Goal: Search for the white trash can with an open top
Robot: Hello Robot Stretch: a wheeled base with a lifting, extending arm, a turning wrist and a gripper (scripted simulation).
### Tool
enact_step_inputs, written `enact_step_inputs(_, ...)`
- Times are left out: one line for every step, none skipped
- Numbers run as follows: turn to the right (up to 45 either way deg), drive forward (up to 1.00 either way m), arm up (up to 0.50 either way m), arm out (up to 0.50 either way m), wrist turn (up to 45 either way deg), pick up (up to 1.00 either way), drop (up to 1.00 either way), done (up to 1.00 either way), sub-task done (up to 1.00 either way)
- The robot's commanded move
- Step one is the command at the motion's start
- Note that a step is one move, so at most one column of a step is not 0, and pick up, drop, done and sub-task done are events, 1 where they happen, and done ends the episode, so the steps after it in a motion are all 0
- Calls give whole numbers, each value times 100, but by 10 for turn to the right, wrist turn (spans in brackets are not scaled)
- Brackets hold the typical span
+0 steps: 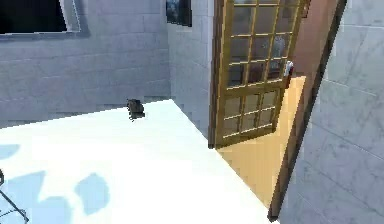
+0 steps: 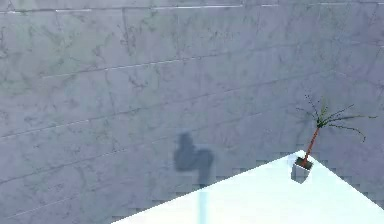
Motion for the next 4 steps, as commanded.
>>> enact_step_inputs(0, 90, 0, 0, 0, 0, 0, 0, 0)
enact_step_inputs(180, 0, 0, 0, 0, 0, 0, 0, 0)
enact_step_inputs(0, 50, 0, 0, 0, 0, 0, 0, 0)
enact_step_inputs(450, 0, 0, 0, 0, 0, 0, 0, 0)
